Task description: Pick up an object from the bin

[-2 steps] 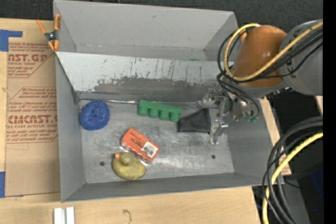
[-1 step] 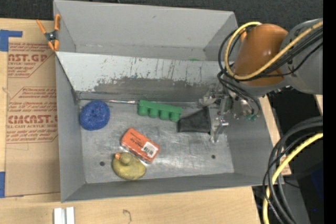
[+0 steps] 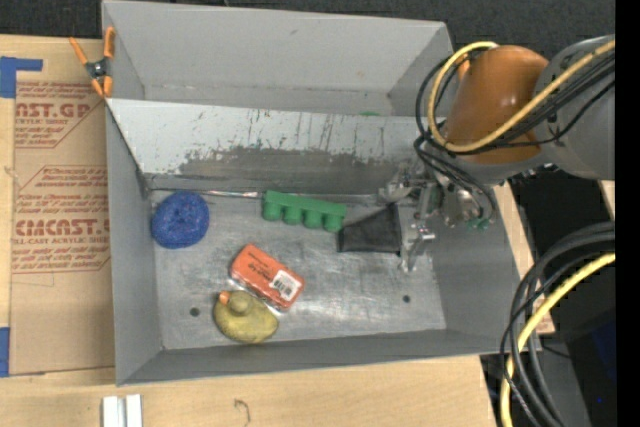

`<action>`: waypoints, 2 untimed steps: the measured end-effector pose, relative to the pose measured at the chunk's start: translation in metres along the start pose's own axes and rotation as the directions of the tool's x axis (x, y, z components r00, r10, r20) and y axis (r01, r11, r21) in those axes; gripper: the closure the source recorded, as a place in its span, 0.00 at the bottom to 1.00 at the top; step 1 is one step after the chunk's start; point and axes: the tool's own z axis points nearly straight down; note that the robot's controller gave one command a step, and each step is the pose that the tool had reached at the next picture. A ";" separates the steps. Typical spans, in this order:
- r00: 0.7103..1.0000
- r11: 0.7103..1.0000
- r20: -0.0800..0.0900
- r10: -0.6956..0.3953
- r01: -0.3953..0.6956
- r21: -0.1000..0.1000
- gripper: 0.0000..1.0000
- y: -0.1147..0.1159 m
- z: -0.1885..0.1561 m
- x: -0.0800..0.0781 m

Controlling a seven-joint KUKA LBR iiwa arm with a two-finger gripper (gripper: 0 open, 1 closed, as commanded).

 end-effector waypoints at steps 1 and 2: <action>0.977 0.977 0.008 -0.215 0.215 0.003 1.00 0.040 0.049 -0.008; 0.977 0.977 0.008 -0.215 0.215 0.003 1.00 0.040 0.049 -0.008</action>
Offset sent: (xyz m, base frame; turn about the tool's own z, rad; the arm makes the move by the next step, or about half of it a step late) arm 0.0000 0.0000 0.0000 0.0000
